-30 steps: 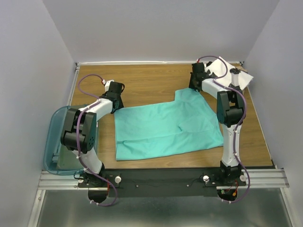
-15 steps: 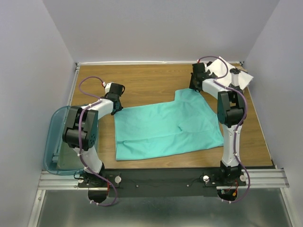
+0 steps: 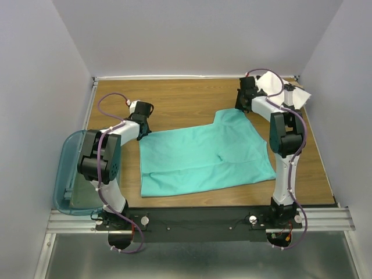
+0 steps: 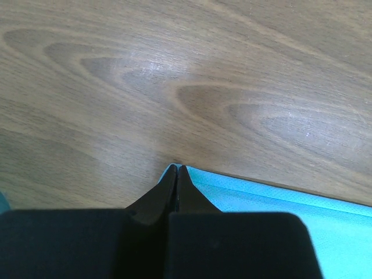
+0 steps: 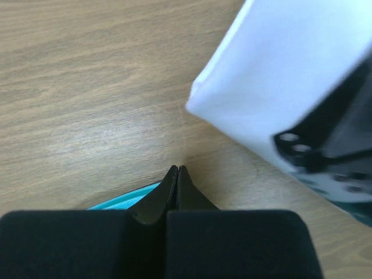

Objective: Fold and stack the t-shirts
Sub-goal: Fold the tshirt

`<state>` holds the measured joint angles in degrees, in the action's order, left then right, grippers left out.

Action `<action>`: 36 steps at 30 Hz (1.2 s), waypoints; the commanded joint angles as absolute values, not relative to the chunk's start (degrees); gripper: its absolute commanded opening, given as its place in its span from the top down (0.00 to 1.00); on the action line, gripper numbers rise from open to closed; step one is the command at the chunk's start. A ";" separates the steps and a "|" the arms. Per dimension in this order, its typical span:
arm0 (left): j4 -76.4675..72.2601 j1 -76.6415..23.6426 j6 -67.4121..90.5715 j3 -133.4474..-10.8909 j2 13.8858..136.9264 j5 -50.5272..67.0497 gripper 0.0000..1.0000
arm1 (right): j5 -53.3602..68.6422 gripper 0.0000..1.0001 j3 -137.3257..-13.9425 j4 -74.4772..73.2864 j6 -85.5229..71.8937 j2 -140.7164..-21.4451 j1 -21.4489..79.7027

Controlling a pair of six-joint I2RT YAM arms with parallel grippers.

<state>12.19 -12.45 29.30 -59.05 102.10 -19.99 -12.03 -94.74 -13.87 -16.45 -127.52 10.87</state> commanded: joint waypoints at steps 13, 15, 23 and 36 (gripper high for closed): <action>12.91 -12.13 24.00 -78.02 109.68 -12.31 1.00 | -5.45 1.00 -105.71 -16.61 -16.96 -126.03 7.21; 13.79 -12.13 23.29 -81.11 111.87 -12.30 1.00 | -4.75 1.00 -108.01 -17.31 -17.14 -127.26 6.95; 16.79 -11.16 19.96 -95.35 117.77 -11.87 1.00 | -3.08 1.00 -116.54 -19.51 -17.58 -128.15 5.71; 13.36 -7.65 18.02 -91.50 114.79 -9.23 1.00 | 1.84 1.00 -91.34 -16.71 -21.62 -107.42 5.80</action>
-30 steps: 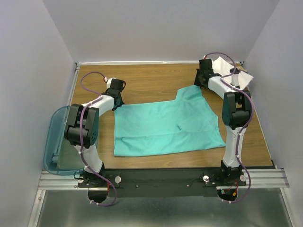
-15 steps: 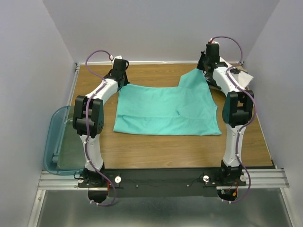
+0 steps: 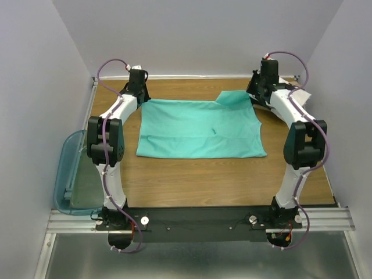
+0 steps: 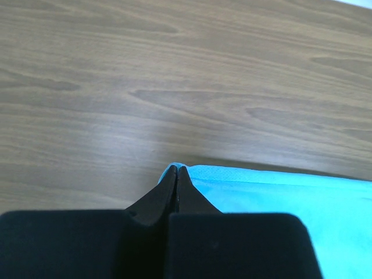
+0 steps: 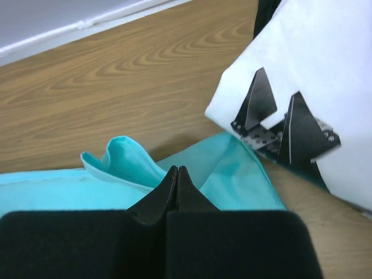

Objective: Fold and stack the t-shirts
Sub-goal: Fold the tshirt

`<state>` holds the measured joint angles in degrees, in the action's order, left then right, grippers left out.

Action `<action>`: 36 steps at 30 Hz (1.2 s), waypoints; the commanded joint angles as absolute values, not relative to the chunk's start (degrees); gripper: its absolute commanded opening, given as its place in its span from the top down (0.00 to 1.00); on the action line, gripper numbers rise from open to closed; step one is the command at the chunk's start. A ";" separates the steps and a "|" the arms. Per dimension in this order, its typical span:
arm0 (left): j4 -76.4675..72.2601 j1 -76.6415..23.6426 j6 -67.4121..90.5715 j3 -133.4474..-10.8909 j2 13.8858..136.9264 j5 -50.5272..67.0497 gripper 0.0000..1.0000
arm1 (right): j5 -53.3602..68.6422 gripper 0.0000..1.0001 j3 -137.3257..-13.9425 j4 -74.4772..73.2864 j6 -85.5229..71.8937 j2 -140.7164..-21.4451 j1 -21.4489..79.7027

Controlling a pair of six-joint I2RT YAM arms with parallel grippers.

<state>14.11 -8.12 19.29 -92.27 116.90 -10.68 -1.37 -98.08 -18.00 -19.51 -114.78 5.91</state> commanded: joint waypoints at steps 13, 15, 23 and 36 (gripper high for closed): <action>9.50 -7.91 18.81 -80.44 107.94 -10.02 1.00 | 0.26 1.00 -65.22 -12.04 -24.17 -87.81 5.89; 8.44 -8.00 19.07 -78.23 106.27 -9.32 1.00 | 0.35 1.00 -63.55 -12.04 -23.91 -85.26 5.89; 5.28 -8.44 20.21 -68.83 101.70 -9.67 1.00 | 0.26 1.00 -55.12 -12.04 -24.34 -77.62 5.89; 5.62 -9.58 24.08 -59.33 96.60 -12.65 1.00 | -2.90 1.00 -45.97 -12.48 -26.37 -73.57 6.06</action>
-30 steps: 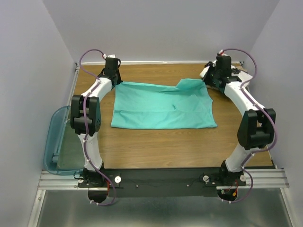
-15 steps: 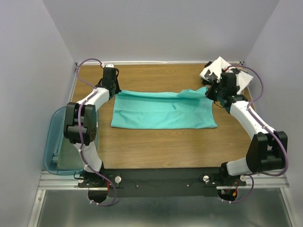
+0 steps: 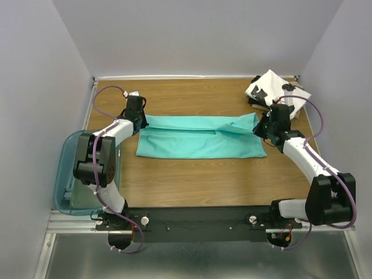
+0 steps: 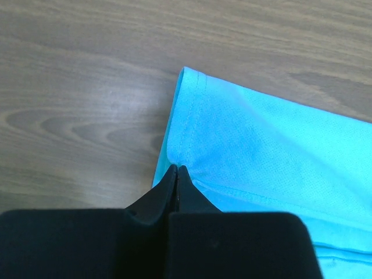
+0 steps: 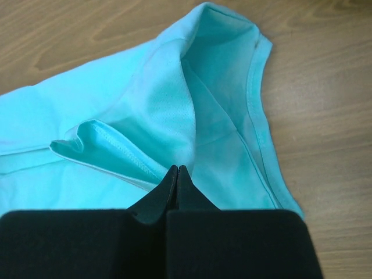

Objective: Fold and stack the t-shirts
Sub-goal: Fold the tshirt

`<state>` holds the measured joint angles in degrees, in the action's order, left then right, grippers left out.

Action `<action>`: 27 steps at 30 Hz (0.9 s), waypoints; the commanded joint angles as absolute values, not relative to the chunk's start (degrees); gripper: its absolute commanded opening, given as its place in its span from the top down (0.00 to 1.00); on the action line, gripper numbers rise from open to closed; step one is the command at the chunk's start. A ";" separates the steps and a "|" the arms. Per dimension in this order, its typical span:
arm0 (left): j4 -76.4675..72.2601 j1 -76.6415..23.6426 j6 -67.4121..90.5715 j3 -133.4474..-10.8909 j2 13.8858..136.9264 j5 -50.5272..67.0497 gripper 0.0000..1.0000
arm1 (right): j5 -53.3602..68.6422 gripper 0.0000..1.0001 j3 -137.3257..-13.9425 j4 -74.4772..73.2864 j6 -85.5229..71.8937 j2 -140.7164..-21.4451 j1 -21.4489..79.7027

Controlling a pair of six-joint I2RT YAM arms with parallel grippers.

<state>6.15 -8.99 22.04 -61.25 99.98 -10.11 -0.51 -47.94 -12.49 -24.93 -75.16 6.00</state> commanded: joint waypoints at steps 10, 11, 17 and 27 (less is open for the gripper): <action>7.12 -11.51 28.91 -52.83 89.40 -13.71 0.47 | -6.14 0.67 -41.93 -13.62 -27.51 -73.57 7.20; 7.55 -11.77 29.26 -52.30 88.43 -14.06 0.28 | -7.02 0.59 -41.49 -13.71 -27.51 -73.13 7.47; 12.03 -15.02 28.57 -54.22 81.74 -16.35 0.12 | -9.76 0.43 -41.65 -13.97 -26.11 -69.61 11.07; 11.08 -20.30 23.55 -58.80 73.83 -4.30 0.06 | 2.08 0.42 -47.46 -5.73 -21.80 -77.68 14.15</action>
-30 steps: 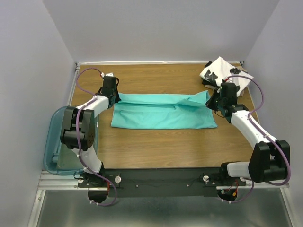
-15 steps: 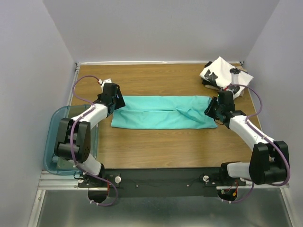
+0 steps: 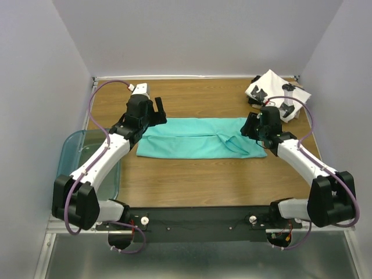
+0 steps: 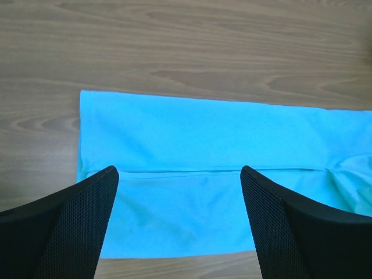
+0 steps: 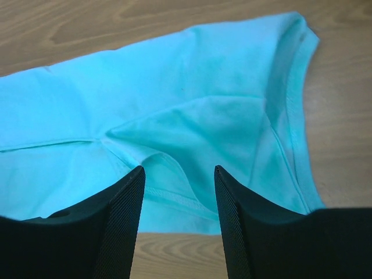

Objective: Fold and stack the t-shirts
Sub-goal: Fold the tshirt

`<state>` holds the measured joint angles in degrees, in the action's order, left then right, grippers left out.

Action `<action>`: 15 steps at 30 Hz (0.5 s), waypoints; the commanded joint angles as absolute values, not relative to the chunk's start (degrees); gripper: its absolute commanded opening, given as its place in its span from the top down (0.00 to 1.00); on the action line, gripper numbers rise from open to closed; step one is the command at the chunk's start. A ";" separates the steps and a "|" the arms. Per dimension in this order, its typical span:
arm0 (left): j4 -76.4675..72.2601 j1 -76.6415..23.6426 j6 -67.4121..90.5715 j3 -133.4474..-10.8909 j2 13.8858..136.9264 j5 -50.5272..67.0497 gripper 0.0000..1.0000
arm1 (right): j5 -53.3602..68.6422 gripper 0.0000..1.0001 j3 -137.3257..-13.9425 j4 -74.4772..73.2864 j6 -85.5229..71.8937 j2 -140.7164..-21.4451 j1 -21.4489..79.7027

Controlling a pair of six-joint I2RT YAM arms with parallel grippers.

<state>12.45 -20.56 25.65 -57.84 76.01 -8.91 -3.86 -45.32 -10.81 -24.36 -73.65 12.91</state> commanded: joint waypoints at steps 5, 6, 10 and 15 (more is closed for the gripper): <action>10.64 -20.30 24.00 -60.47 75.85 -5.63 0.06 | 4.04 0.43 -48.69 -4.66 -23.11 -81.12 15.55; 10.37 -20.30 23.99 -60.21 76.11 -5.80 0.06 | 4.13 0.44 -48.08 -4.66 -24.42 -81.30 16.34; 9.76 -20.30 24.08 -57.84 74.89 -7.91 0.06 | 1.86 0.45 -44.92 -4.40 -29.08 -80.77 19.51; 8.79 -20.30 23.73 -56.95 73.74 -7.47 0.05 | 0.53 0.44 -41.05 -1.85 -33.39 -81.38 20.83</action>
<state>10.37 -20.43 24.75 -57.95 75.24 -7.03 1.98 -43.64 -3.97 -29.21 -81.01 20.43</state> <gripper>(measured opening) 0.945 0.554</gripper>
